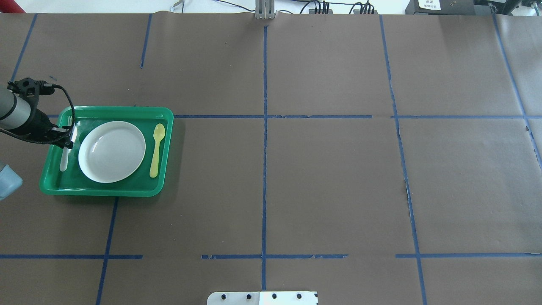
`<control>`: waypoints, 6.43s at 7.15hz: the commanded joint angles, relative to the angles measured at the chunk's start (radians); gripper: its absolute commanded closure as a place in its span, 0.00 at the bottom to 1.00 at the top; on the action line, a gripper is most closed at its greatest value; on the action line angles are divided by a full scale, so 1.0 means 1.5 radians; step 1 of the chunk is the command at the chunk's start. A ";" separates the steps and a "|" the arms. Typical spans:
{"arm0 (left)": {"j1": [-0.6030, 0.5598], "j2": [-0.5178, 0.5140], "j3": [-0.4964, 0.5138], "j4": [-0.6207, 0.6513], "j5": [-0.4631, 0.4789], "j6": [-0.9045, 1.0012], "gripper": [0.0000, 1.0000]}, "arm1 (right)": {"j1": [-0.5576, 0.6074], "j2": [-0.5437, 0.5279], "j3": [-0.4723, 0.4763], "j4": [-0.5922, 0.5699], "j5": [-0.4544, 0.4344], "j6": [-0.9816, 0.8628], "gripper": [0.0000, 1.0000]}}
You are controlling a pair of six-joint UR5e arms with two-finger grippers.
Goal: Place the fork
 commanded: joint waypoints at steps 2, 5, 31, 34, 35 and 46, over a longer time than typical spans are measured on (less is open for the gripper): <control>0.000 -0.008 0.012 -0.001 0.002 0.001 0.64 | 0.000 0.000 0.000 0.000 0.000 0.000 0.00; 0.000 -0.007 0.006 0.000 0.000 0.000 0.48 | 0.000 0.000 0.000 0.000 0.000 0.000 0.00; -0.443 0.047 -0.025 0.335 -0.121 0.612 0.00 | 0.000 0.000 0.000 0.000 0.000 0.000 0.00; -0.453 0.047 -0.036 0.356 -0.121 0.612 0.00 | 0.000 0.000 0.000 0.000 0.000 0.000 0.00; -0.454 0.047 -0.036 0.357 -0.120 0.613 0.00 | 0.000 0.000 0.000 0.000 0.000 0.000 0.00; -0.453 0.070 -0.066 0.341 -0.123 0.611 0.00 | 0.000 0.000 0.000 0.000 0.000 0.000 0.00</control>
